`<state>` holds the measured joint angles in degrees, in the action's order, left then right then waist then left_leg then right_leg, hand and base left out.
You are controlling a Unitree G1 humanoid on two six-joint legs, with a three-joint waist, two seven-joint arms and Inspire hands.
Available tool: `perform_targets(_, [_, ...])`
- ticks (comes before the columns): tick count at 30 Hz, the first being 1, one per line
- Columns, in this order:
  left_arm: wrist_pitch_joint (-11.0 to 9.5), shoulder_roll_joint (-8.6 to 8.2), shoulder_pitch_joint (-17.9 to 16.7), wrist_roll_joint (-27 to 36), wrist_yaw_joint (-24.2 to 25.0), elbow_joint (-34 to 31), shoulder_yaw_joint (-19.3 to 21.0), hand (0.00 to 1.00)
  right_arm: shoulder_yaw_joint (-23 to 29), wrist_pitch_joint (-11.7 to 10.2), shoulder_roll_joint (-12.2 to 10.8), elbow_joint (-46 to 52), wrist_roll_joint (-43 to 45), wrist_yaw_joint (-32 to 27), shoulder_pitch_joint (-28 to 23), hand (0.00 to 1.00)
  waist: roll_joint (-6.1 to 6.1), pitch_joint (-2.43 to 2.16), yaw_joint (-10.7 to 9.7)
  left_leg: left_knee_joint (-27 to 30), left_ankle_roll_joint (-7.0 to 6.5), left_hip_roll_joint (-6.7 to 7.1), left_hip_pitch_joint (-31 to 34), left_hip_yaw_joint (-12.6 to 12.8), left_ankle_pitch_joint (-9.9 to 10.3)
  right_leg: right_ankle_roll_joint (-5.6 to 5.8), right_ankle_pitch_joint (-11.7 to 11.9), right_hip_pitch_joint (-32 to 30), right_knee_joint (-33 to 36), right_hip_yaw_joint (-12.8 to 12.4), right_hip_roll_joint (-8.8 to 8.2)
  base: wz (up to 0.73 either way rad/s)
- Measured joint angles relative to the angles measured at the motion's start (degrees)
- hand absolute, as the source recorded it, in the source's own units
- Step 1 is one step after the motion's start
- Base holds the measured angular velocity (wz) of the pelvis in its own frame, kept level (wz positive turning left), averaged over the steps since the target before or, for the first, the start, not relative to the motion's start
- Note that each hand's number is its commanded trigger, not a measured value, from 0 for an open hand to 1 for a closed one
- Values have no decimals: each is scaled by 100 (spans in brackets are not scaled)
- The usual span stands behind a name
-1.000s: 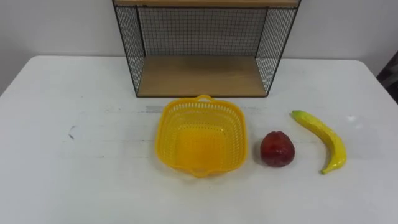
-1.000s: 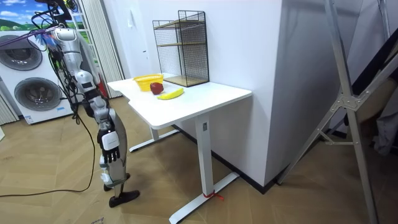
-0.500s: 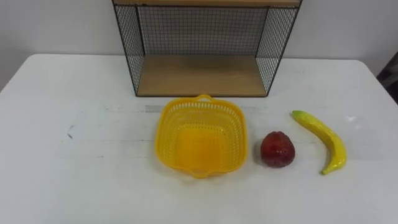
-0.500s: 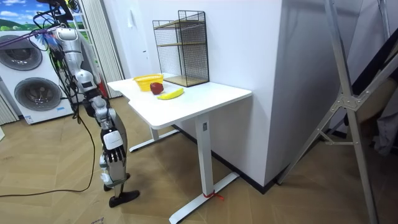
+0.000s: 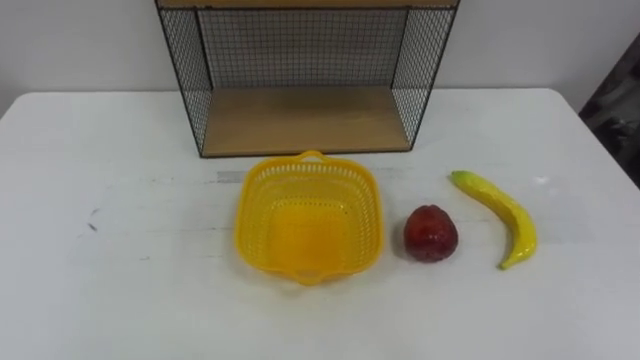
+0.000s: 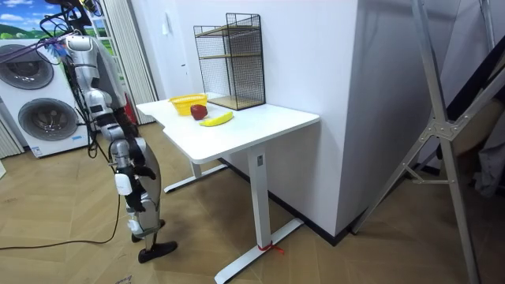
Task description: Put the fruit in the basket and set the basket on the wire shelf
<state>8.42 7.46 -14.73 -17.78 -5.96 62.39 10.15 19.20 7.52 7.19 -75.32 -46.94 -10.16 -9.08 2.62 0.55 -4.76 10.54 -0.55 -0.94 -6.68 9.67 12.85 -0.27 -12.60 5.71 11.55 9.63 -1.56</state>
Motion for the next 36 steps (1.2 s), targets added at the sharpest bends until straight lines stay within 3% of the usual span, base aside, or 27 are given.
perform_targets(9, [4, 26, -74, -41, 0, -57, 491, 0, 1362, -88, 212, 25, -1690, -785, 101, 0, 9, -48, -155, -10, 1, 5, -7, 83, -1, -2, 3, -5, 18, -49, 2, -2])
perform_targets(14, [-5, 51, -129, -43, 0, -192, 549, 0, 2058, -275, 239, 438, -1858, -1373, 191, 0, 53, -56, -287, -11, 1, 6, -5, 119, -1, 0, 2, -28, 10, -90, 1, -4])
perform_targets(17, [-26, 70, -186, -43, 0, -389, 561, 0, 2427, -442, 365, 786, -1923, -1828, 283, 0, 96, -75, -310, -9, -1, 9, -13, 144, -2, 3, 0, -79, 35, -164, 3, -9])
perform_targets(22, [-248, 152, -247, -26, 0, -607, 564, 0, 2594, -809, 609, 1973, -1992, -2691, 277, 0, 148, -73, -340, -24, -2, 11, 21, 182, -2, 16, -9, -153, 75, -199, 5, -3])
perform_targets(25, [-291, 160, -291, -26, 0, -760, 559, 0, 2617, -1040, 699, 2997, -1447, -3252, 292, 0, 173, -55, -385, -29, -4, 12, 74, 182, -3, 15, -7, -208, 98, -194, 6, 0])
perform_targets(27, [-445, 208, -312, -41, -1, -764, 530, 0, 2582, -1238, 782, 3667, -739, -3753, 412, 0, 203, -53, -404, -26, -3, 9, 130, 186, -3, 11, -5, -280, 118, -178, 12, 0])
perform_targets(30, [-505, 222, -275, -36, -1, -767, 531, 0, 2575, -1346, 873, 4541, 353, -4273, 504, 0, 198, -41, -387, -17, -4, 10, 216, 191, -4, 11, 2, -368, 110, -213, 14, 0])
perform_targets(36, [-538, 245, -245, -35, 0, -713, 423, 0, 2472, -1424, 919, 6057, 2307, -4772, 539, 0, 191, -44, -351, -65, -3, 9, 294, 198, -7, 9, 28, -471, 112, -187, 25, -2])
